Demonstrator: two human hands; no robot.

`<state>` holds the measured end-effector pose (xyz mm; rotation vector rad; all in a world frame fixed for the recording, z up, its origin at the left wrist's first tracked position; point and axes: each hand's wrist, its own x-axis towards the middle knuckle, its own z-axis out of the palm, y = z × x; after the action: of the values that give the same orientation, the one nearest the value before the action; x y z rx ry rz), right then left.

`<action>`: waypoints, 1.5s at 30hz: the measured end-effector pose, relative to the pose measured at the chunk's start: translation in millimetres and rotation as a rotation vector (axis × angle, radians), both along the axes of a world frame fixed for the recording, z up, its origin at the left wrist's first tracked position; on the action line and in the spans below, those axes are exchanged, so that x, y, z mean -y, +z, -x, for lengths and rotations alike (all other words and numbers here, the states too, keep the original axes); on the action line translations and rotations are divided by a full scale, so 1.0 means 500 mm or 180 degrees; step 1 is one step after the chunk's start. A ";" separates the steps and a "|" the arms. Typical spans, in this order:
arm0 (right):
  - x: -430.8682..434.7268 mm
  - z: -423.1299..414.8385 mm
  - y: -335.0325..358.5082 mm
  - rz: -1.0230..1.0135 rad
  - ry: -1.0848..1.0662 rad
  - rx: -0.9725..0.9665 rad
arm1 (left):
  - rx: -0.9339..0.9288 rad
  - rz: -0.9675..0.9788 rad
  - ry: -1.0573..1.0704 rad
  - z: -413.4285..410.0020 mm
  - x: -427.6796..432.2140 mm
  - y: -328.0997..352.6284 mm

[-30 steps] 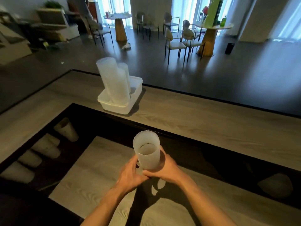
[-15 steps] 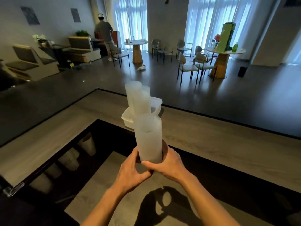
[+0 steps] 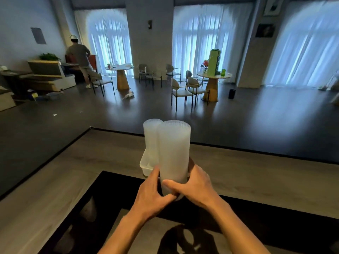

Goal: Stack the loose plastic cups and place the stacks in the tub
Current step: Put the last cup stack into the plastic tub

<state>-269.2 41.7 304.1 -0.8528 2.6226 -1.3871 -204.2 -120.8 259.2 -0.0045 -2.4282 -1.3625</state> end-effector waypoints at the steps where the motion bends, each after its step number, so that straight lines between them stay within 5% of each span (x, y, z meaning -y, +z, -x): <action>1: 0.006 0.006 0.011 0.0024 -0.0096 -0.0042 | -0.0025 0.0019 -0.0072 0.013 0.010 0.012; 21: -0.005 0.200 0.189 0.0475 -0.0733 -0.0796 | -0.0859 0.0924 -0.0273 0.216 0.030 0.236; 31: 0.039 0.339 0.174 0.0381 -0.0628 -0.0601 | -0.0339 0.1644 -0.0346 0.328 0.096 0.320; 45: 0.096 0.440 0.054 0.0586 0.0034 0.0293 | 0.0441 0.1455 -0.0521 0.432 0.164 0.307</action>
<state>-489.1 -6.5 331.0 -0.7985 2.4486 -1.6433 -420.1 -202.9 412.6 -0.2346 -2.8577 -0.8606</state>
